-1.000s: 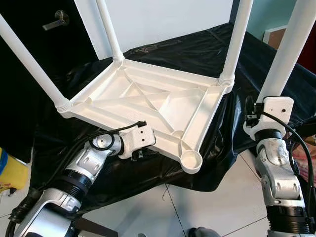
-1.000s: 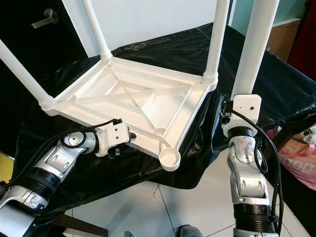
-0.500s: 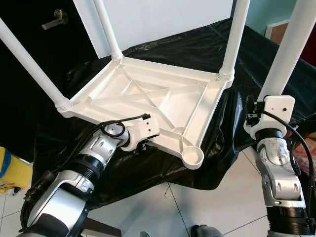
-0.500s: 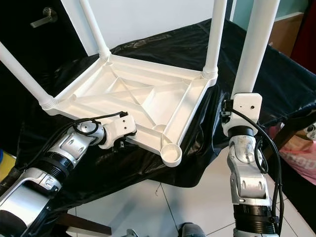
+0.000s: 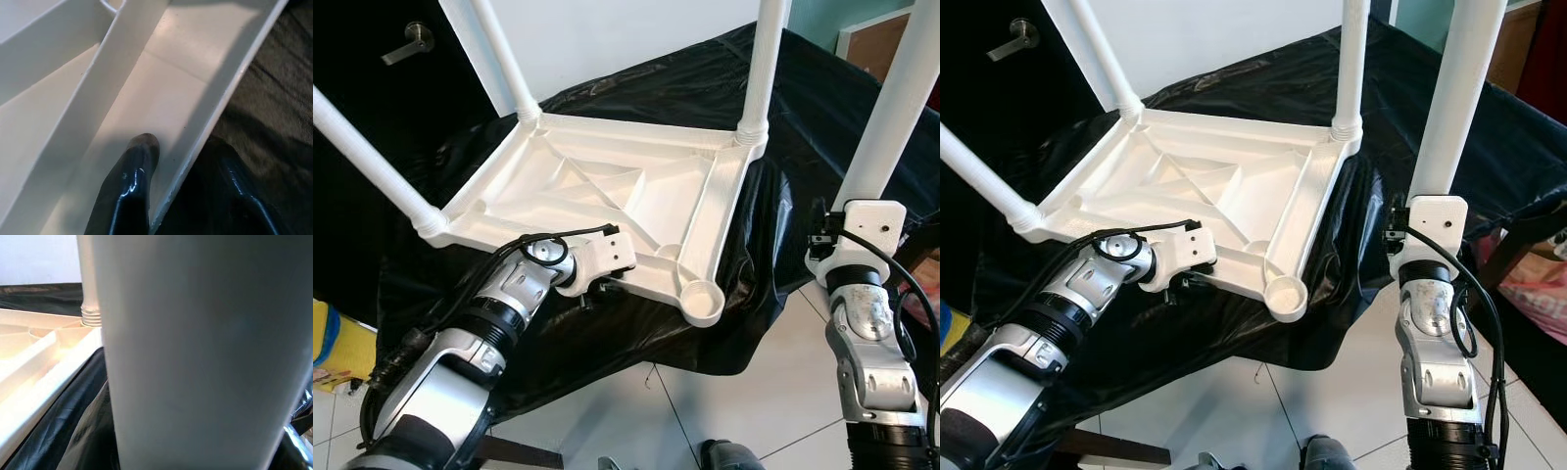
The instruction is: Building children table
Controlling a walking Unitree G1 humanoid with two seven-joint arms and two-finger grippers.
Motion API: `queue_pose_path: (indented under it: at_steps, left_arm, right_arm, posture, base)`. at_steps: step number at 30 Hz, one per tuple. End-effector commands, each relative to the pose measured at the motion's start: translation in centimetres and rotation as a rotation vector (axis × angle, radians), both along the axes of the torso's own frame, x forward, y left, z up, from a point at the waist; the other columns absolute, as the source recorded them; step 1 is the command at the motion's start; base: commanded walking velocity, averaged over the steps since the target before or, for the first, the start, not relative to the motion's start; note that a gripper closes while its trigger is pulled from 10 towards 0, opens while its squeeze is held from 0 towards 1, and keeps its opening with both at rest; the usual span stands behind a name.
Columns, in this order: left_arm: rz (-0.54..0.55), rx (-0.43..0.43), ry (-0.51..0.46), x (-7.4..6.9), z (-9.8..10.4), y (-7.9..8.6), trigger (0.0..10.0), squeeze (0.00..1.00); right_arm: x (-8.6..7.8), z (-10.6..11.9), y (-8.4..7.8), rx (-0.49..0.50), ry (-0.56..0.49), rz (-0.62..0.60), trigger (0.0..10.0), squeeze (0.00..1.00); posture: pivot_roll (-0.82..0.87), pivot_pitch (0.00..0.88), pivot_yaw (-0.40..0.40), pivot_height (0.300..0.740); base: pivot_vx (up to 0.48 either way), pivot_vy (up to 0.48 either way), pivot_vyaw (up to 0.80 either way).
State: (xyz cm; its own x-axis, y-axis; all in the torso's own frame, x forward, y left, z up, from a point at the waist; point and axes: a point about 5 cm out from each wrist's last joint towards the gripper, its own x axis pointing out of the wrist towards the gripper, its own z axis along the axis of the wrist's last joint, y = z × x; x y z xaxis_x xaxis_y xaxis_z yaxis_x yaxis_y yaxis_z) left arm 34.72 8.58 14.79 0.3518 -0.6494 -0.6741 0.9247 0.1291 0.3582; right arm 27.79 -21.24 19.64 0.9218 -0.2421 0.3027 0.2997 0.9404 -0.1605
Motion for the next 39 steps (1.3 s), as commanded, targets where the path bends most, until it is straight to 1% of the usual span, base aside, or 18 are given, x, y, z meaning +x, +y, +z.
queue_pose_path:
  at_steps: [1,7,8,9,10,11,13,14,15,16,18,21,22,23,28,29,33,39]
  left_arm:
    - [0.074,-0.064,0.043,-0.2,-0.9,0.4,0.0,0.0]
    - [0.045,-0.11,0.036,-0.7,-0.8,-0.9,0.0,0.0]
    - [0.041,-0.131,0.034,-0.8,-0.8,-1.4,6.6,0.0]
    - [0.039,-0.144,0.031,-1.0,-0.9,-1.8,3.0,0.0]
    - [0.042,-0.154,0.026,-1.0,-0.9,-2.1,1.6,0.0]
    - [0.052,-0.164,0.021,-1.0,-0.9,-2.3,1.1,0.0]
    - [0.065,-0.17,0.017,-0.9,-0.9,-2.4,1.1,0.0]
    - [0.077,-0.172,0.012,-0.8,-0.9,-2.4,2.7,0.0]
    - [0.084,-0.173,0.009,-0.8,-1.0,-2.4,2.7,0.0]
    - [0.103,-0.166,-0.009,-0.5,-0.9,-2.3,10.0,0.0]
    - [0.132,-0.156,-0.038,0.0,-0.7,-2.1,10.0,0.0]
    - [0.152,-0.164,-0.044,0.2,-0.6,-1.9,10.0,0.0]
    - [0.168,-0.172,-0.052,0.4,-0.4,-1.8,10.0,0.58]
    - [0.182,-0.176,-0.061,0.6,-0.2,-1.6,10.0,1.0]
    - [0.2,-0.157,-0.084,0.9,-0.2,-1.1,10.0,1.0]
    - [0.206,-0.136,-0.102,1.1,-0.2,-0.8,10.0,0.0]
    - [0.227,-0.118,-0.129,1.6,0.0,-0.4,10.0,0.0]
    - [0.289,-0.155,-0.192,2.8,1.6,0.3,10.0,0.0]
  right_arm:
    - [-0.2,0.2,0.2,0.005,-0.013,-0.002,10.0,0.0]
    - [-0.1,0.3,0.3,0.006,-0.015,0.001,10.0,0.0]
    - [-0.1,0.3,0.4,0.007,-0.016,0.003,10.0,0.0]
    - [-0.1,0.3,0.4,0.007,-0.016,0.004,10.0,0.0]
    - [0.0,0.3,0.5,0.007,-0.017,0.005,10.0,0.0]
    - [0.0,0.3,0.5,0.007,-0.018,0.005,10.0,0.0]
    - [0.0,0.3,0.5,0.008,-0.02,0.006,10.0,0.0]
    - [0.0,0.4,0.5,0.008,-0.02,0.006,10.0,0.0]
    - [0.0,0.4,0.5,0.009,-0.021,0.006,10.0,0.0]
    - [0.1,0.4,0.6,0.009,-0.023,0.009,10.0,0.0]
    - [0.1,0.5,0.7,0.01,-0.026,0.014,10.0,0.0]
    - [0.1,0.5,0.8,0.011,-0.027,0.015,10.0,0.0]
    - [0.1,0.5,0.8,0.012,-0.028,0.016,10.0,0.0]
    - [0.0,0.5,0.8,0.013,-0.031,0.018,10.0,0.0]
    - [0.0,0.8,0.9,0.019,-0.044,0.024,10.0,0.0]
    - [0.0,0.8,0.9,0.02,-0.046,0.025,10.0,0.0]
    - [0.0,0.9,1.0,0.02,-0.047,0.025,10.0,0.0]
    - [0.1,1.0,0.9,0.021,-0.047,0.023,10.0,0.0]
  posture:
    - [-0.29,0.12,0.158,0.74]
    - [-0.29,0.115,0.158,0.74]
    - [-0.28,0.112,0.158,0.74]
    - [-0.28,0.11,0.157,0.74]
    - [-0.28,0.11,0.157,0.74]
    - [-0.28,0.109,0.157,0.74]
    - [-0.28,0.109,0.157,0.74]
    - [-0.28,0.107,0.157,0.74]
    - [-0.28,0.107,0.157,0.74]
    - [-0.28,0.107,0.157,0.74]
    - [-0.28,0.107,0.156,0.74]
    - [-0.28,0.108,0.157,0.74]
    - [-0.28,0.109,0.157,0.74]
    - [-0.28,0.113,0.157,0.74]
    - [-0.27,0.115,0.157,0.74]
    - [-0.27,0.116,0.157,0.74]
    - [-0.27,0.118,0.156,0.74]
    - [-0.27,0.12,0.154,0.74]
  base:
    - [0.0,0.0,0.0]
    - [0.0,0.0,0.0]
    - [0.0,0.0,0.0]
    - [0.0,0.0,0.0]
    - [0.0,0.0,0.0]
    - [0.0,0.0,0.0]
    - [0.0,0.0,0.0]
    - [0.0,0.0,0.0]
    - [0.0,0.0,0.0]
    - [0.0,0.0,0.0]
    - [0.0,0.0,0.0]
    - [0.0,0.0,0.0]
    - [0.0,0.0,0.0]
    - [0.0,0.0,0.0]
    - [0.0,0.0,0.0]
    - [0.0,0.0,0.0]
    - [0.0,0.0,0.0]
    - [0.0,0.0,0.0]
